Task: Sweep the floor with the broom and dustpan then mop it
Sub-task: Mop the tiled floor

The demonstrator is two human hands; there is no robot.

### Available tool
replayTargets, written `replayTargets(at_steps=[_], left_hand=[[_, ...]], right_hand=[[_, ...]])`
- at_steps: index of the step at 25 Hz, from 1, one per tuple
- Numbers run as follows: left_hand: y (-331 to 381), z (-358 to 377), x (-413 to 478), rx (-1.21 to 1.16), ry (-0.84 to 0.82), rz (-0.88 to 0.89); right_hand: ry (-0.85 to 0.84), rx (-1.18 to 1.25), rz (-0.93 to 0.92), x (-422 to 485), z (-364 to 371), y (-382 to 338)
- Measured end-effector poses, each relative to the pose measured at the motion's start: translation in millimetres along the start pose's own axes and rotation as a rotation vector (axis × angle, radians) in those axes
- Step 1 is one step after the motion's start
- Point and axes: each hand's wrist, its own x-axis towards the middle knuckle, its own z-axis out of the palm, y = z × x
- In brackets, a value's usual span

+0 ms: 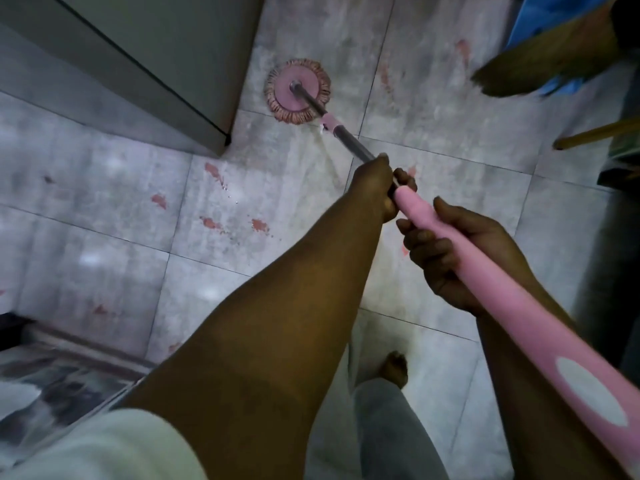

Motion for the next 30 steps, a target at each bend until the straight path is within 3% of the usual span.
replayTargets(at_steps=[7,13,20,30], left_hand=[[100.1,-0.2,46.5,0.033,-0.059,0.043],[90.7,2.7,54.3,-0.134,-0.048,0.070],[-30.5,-20.6,33.2,-0.304,-0.112,0.016],[-245.3,-44.6,-64.4,-0.322,-0.065,-0.105]], right_hand=[[-0.093,0.140,0.065,89.5,30.7,-66.2],[-0.154,0.250,0.058,97.0,18.8,-56.7],[-0.137,0.211,0.025,15.3,-43.3,18.3],[-0.009,0.160,0.062,-155.7,-141.3,133.6]])
